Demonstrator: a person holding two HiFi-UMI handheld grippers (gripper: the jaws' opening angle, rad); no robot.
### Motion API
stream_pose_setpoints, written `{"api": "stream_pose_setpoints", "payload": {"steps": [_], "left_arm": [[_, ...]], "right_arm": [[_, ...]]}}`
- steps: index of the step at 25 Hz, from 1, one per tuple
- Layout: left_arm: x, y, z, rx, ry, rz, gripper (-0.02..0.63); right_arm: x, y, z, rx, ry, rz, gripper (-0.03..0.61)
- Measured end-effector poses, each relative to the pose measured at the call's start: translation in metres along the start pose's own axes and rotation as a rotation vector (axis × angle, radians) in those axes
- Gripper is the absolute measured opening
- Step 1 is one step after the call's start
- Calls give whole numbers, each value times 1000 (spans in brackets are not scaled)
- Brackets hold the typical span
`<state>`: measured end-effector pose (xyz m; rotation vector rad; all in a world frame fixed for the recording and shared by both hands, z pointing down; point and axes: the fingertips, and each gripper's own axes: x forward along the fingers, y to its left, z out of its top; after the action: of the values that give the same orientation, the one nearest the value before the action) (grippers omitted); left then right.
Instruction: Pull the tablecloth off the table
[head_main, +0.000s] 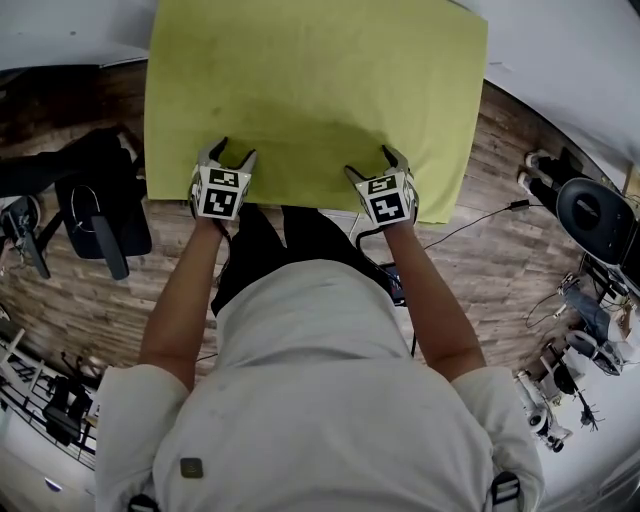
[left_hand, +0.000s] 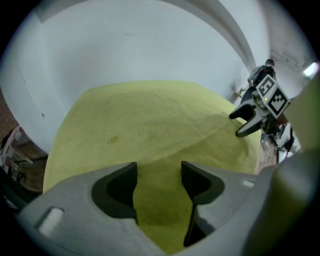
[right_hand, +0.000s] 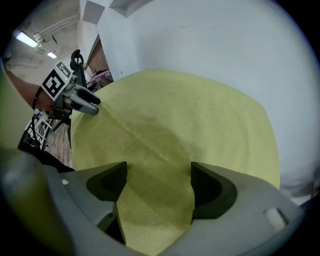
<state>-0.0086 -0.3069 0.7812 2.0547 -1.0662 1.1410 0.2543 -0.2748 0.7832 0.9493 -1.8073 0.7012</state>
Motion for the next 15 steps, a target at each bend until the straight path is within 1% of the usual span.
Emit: {"api": "stream_pose_setpoints", "payload": {"steps": [6,15], "left_arm": [[0,0,3,-13,-12,11,278],[0,1,4,-43,-17,14,239]], "right_arm": [[0,-1,1,-2,9,-1,407],[-2,5,4,-13,4,7,314]]}}
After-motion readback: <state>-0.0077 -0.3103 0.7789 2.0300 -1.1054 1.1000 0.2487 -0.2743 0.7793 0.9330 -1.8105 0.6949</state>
